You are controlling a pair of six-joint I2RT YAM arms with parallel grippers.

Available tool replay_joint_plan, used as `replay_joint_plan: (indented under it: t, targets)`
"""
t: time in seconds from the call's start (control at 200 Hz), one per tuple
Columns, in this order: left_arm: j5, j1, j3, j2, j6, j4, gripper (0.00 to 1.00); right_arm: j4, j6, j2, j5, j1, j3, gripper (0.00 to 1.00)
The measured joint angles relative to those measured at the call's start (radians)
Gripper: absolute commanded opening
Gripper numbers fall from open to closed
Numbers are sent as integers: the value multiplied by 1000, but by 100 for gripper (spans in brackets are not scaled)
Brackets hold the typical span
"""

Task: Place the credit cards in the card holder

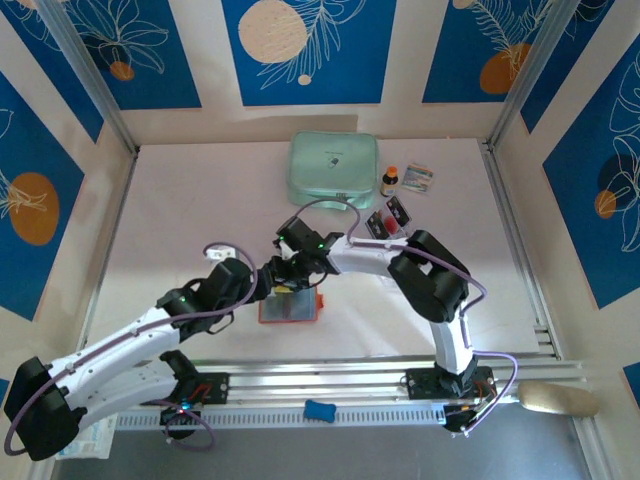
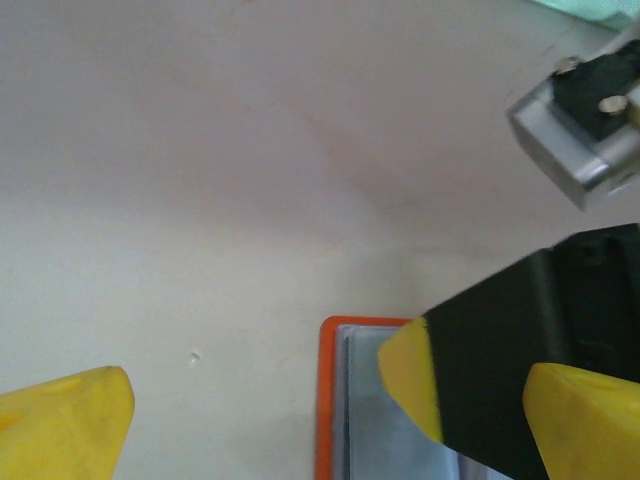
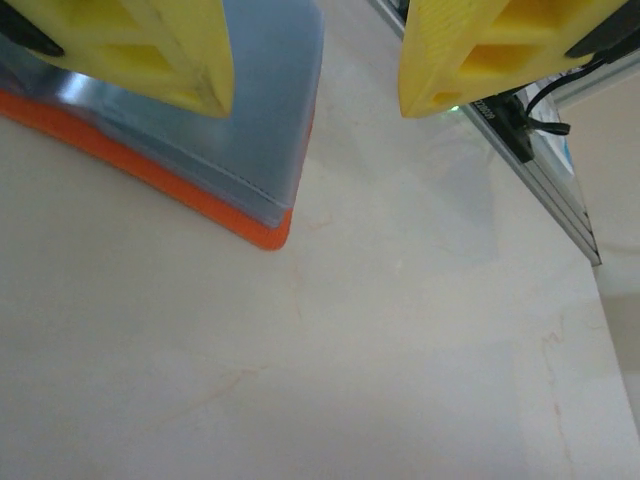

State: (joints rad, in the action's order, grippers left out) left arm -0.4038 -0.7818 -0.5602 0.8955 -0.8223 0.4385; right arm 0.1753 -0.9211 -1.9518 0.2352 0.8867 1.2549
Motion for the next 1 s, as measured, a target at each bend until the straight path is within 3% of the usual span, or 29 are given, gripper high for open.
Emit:
replay_joint_plan:
  t: [0.215,0.405,0.74,0.83,1.0]
  targets:
    - [11,0,-22,32,1,-12,100,27,13,181,-56,-36,-109,48]
    - [27,0,-33,89,12,-13,100,146,62,324,-201,-41,-198,48]
    - [64,0,-70,177,19,-59,100,286,128,315,-341,-41,-261,46]
    - [72,0,-72,196,20,-69,100,286,140,287,-343,-41,-261,38]
    - [90,0,-73,231,19,-94,100,287,165,258,-353,-46,-261,6]
